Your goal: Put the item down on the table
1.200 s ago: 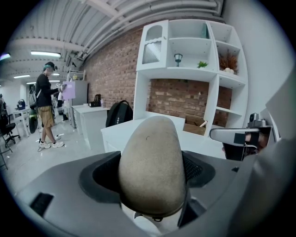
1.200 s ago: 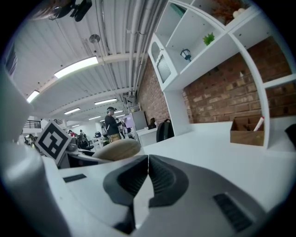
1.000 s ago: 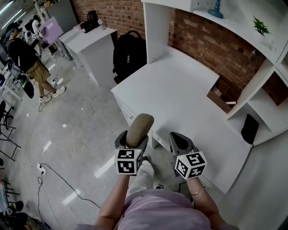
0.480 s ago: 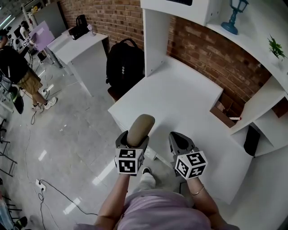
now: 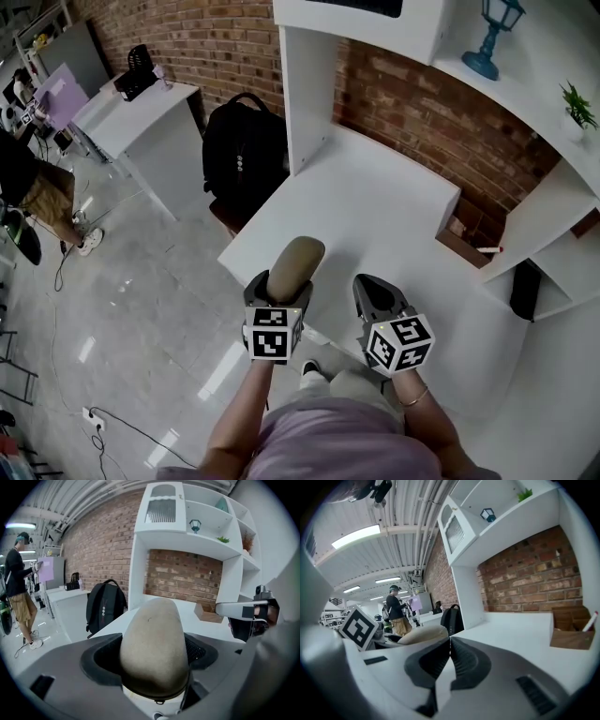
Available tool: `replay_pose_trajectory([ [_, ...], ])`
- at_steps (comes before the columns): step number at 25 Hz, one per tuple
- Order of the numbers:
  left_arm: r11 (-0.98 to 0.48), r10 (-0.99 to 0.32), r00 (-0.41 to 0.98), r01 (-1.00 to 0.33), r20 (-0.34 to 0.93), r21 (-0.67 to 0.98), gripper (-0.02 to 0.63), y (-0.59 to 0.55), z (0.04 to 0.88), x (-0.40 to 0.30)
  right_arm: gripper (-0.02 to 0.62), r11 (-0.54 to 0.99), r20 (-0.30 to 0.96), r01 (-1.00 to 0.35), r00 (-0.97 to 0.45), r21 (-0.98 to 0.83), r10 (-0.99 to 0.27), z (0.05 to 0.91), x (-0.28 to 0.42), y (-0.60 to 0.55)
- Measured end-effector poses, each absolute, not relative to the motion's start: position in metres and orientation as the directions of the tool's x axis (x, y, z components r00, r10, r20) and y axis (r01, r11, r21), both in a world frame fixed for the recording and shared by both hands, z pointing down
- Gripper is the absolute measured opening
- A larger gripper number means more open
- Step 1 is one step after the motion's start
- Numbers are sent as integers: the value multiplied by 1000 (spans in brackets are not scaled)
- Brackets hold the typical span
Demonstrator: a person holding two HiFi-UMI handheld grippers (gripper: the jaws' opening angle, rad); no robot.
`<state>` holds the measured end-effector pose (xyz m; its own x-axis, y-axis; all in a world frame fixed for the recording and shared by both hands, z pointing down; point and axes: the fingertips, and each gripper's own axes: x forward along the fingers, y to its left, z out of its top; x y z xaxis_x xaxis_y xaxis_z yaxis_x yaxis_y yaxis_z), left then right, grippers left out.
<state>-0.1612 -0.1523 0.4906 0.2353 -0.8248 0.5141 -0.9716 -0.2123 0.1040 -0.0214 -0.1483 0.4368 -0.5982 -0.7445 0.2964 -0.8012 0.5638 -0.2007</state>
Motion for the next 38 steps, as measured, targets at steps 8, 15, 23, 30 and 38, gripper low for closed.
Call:
replay_pose_trajectory([
  [8, -255, -806, 258, -964, 533, 82, 387, -189, 502, -159, -2, 522, 307, -824, -567, -221, -765, 444, -20, -176],
  [15, -289, -800, 265, -956, 538, 40, 387, -233, 505, -156, -2, 496, 305, -837, -547, -231, -780, 449, -15, -205],
  [23, -313, -779, 274, -949, 564, 28, 387, -279, 515, -148, -2, 481, 328, -842, -538, -243, -776, 459, -7, -234],
  [30, -332, -764, 278, -943, 582, 14, 387, -321, 532, -136, -2, 457, 350, -850, -524, -262, -776, 474, 3, -253],
  [38, -350, -749, 280, -937, 601, 0, 387, -367, 547, -116, -2, 420, 369, -863, -501, -279, -783, 488, 22, -266],
])
